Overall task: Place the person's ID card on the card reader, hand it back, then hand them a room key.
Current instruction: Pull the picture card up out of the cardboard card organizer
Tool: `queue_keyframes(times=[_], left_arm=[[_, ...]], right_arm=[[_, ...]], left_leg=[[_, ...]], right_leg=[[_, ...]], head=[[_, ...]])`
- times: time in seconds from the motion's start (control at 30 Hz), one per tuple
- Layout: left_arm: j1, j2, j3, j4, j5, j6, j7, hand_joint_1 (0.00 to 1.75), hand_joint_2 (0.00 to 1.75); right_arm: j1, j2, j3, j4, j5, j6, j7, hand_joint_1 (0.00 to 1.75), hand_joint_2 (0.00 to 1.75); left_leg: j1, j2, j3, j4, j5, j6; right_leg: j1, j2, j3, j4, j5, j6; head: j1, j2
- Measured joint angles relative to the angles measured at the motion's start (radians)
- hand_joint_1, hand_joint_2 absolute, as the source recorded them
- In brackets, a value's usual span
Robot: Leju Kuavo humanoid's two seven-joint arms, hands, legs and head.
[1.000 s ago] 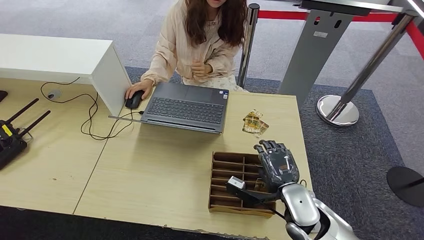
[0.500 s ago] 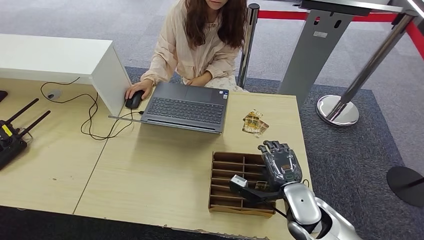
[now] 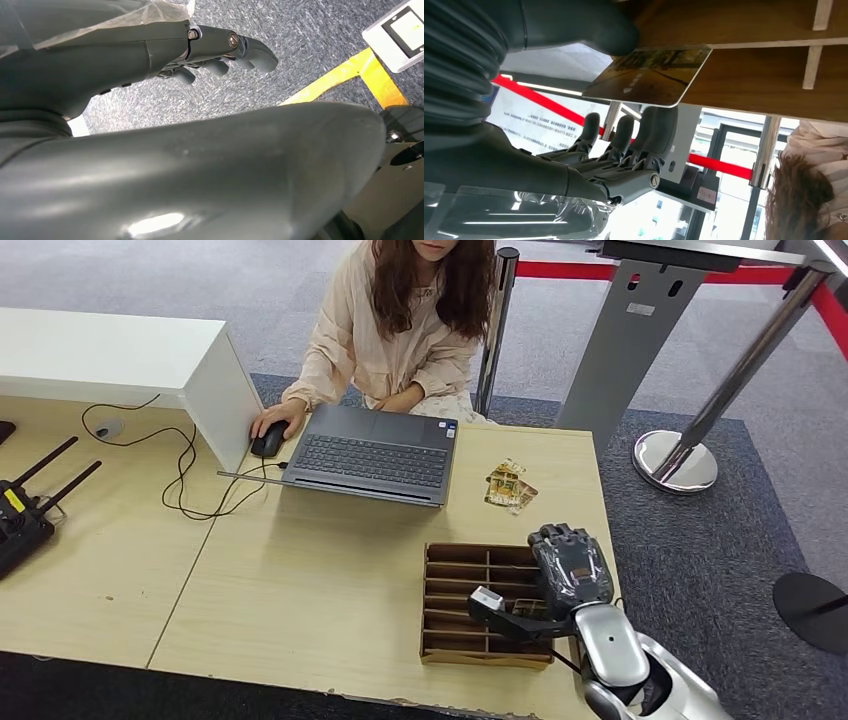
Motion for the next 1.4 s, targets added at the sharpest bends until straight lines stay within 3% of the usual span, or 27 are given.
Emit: queue_keyframes(times=[0.07, 0.2, 0.7, 1.17, 1.4], left_arm=[[0.0, 0.0, 0.0, 0.0, 0.0, 0.0, 0.0, 0.0, 0.0], [0.001, 0.0, 0.0, 0.0, 0.001, 0.001, 0.0, 0.0, 0.0], [0.001, 0.0, 0.0, 0.0, -0.001, 0.004, 0.004, 0.0, 0.0], [0.001, 0.0, 0.0, 0.0, -0.007, 0.004, 0.012, 0.0, 0.0], [0.001, 0.0, 0.0, 0.0, -0.009, 0.001, 0.013, 0.0, 0.0]], right_arm=[[0.001, -0.002, -0.003, 0.0, 0.0, 0.001, 0.001, 1.34, 1.75], [0.002, -0.006, -0.01, 0.0, 0.003, 0.003, 0.004, 1.43, 1.75], [0.008, -0.008, -0.019, 0.0, 0.003, 0.009, 0.004, 1.44, 1.75], [0.008, -0.008, -0.02, 0.0, 0.003, 0.007, 0.005, 1.3, 1.75], [0.005, -0.007, -0.02, -0.001, 0.004, 0.004, 0.003, 0.88, 1.75]], left_leg=[[0.0, 0.0, 0.0, 0.0, 0.0, 0.0], [0.0, 0.0, 0.0, 0.0, 0.0, 0.0], [0.0, 0.0, 0.0, 0.0, 0.0, 0.0], [0.0, 0.0, 0.0, 0.0, 0.001, 0.0], [0.0, 0.0, 0.0, 0.0, 0.001, 0.0]], right_leg=[[0.0, 0.0, 0.0, 0.0, 0.0, 0.0], [0.0, 0.0, 0.0, 0.0, 0.0, 0.0], [0.0, 0.0, 0.0, 0.0, 0.0, 0.0], [0.0, 0.0, 0.0, 0.0, 0.0, 0.0], [0.0, 0.0, 0.0, 0.0, 0.0, 0.0]], head=[[0.0, 0.0], [0.0, 0.0], [0.0, 0.0], [0.0, 0.0], [0.0, 0.0]])
